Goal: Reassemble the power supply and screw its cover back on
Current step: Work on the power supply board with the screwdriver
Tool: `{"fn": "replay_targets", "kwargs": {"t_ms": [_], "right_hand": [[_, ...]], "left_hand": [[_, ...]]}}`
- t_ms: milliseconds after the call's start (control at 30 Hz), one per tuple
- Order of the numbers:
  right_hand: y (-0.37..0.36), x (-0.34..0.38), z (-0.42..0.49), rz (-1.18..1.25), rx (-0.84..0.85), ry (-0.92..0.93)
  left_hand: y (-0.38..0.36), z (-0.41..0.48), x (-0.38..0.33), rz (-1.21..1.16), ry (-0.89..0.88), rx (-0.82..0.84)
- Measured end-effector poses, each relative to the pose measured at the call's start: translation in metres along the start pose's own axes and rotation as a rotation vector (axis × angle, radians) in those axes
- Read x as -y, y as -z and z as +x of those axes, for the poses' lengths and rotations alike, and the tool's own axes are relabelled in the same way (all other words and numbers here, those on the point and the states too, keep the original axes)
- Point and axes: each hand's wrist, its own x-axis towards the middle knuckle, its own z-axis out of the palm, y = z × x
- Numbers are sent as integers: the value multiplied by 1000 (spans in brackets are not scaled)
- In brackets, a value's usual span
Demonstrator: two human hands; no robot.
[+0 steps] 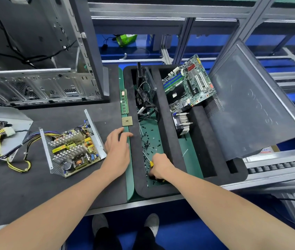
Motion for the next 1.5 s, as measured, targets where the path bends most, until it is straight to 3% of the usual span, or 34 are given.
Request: {"fn": "replay_targets", "kwargs": {"t_ms": [133,400,500,567,633,700,733,800,867,900,1033,1233,1500], "right_hand": [[4,-1,-3,81,73,8],[16,-3,-13,638,-9,-31],[20,0,-18,681,-94,6],[27,1,-18,682,-169,32],[36,4,-18,698,-216,42],[46,8,-18,730,-238,64],[50,10,-18,750,-248,80],[60,18,-20,800,-275,117],[69,28,-21,872,-294,165],[73,33,-21,908,-294,188],[85,53,-25,1009,-269,245],[95,70,-32,1051,-244,269],[115,93,-35,1126,-149,363]], "left_hand": [[1,-1,0,4,-2,8],[7,0,-13,4,41,47],[24,-1,-31,-49,-121,19],[42,1,-40,-61,-208,-138],[63,11,-42,-88,-35,-355],[85,26,-33,-109,324,-470],[95,34,-24,-87,477,-433],[113,47,-5,-38,631,-197],[125,56,7,21,619,41],[128,58,10,71,588,82],[135,66,9,214,555,90],[145,66,6,88,504,117],[204,42,27,-485,545,297]]}}
